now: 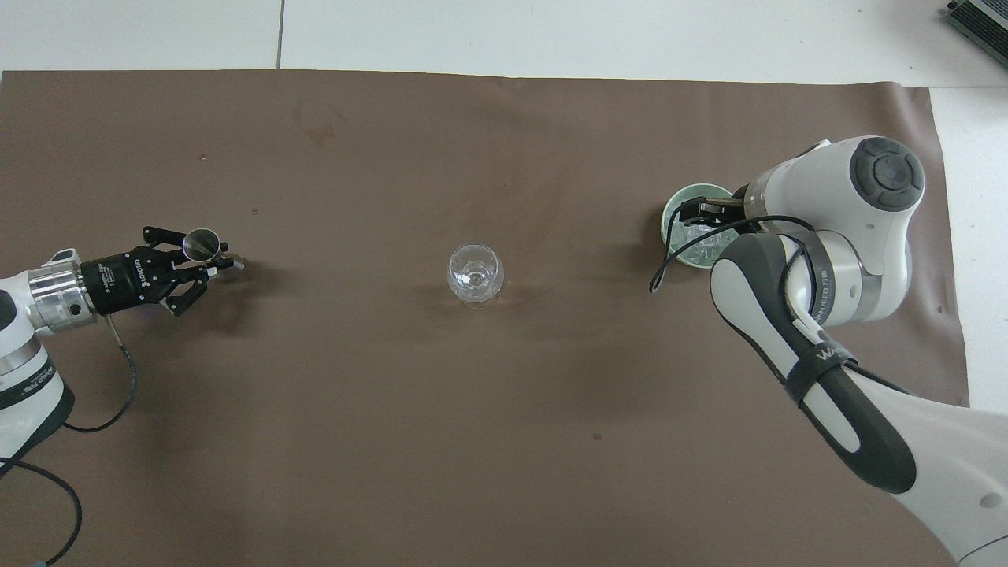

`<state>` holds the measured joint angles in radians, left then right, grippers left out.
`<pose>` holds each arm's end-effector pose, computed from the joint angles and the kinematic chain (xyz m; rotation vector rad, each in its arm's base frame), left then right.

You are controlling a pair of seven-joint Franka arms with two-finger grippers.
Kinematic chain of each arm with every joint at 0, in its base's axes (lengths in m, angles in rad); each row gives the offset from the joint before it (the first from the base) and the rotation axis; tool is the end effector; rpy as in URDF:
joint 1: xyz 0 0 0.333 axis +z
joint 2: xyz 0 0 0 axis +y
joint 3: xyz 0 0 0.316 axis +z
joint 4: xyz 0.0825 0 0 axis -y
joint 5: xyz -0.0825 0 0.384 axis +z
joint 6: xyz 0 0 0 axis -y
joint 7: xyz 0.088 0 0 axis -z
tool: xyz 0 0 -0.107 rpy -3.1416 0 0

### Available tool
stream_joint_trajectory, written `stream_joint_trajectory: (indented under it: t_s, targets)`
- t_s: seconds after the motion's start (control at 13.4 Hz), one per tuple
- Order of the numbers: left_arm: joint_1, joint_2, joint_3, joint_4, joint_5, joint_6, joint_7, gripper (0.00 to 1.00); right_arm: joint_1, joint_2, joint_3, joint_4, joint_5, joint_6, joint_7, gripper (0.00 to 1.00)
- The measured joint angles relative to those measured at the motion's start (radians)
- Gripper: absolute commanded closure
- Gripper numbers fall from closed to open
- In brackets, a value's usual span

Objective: Pour wine and add ice with both arms

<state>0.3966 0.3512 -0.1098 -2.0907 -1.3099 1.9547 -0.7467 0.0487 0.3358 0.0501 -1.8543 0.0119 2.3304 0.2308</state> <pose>0.5573 0.0986 0.2602 1.1969 1.6924 -0.7572 0.6417 0.0616 0.3551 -3.0785 0.2213 -0.2080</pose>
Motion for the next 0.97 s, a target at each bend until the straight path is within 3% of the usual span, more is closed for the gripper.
stream_joint_trajectory:
  t_s: [0.97]
  targets:
    - [0.002, 0.007, -0.005, -0.009, -0.006, 0.009, 0.010, 1.00, 0.000, 0.019, -0.001, 0.000, -0.019, 0.000, 0.001, 0.45]
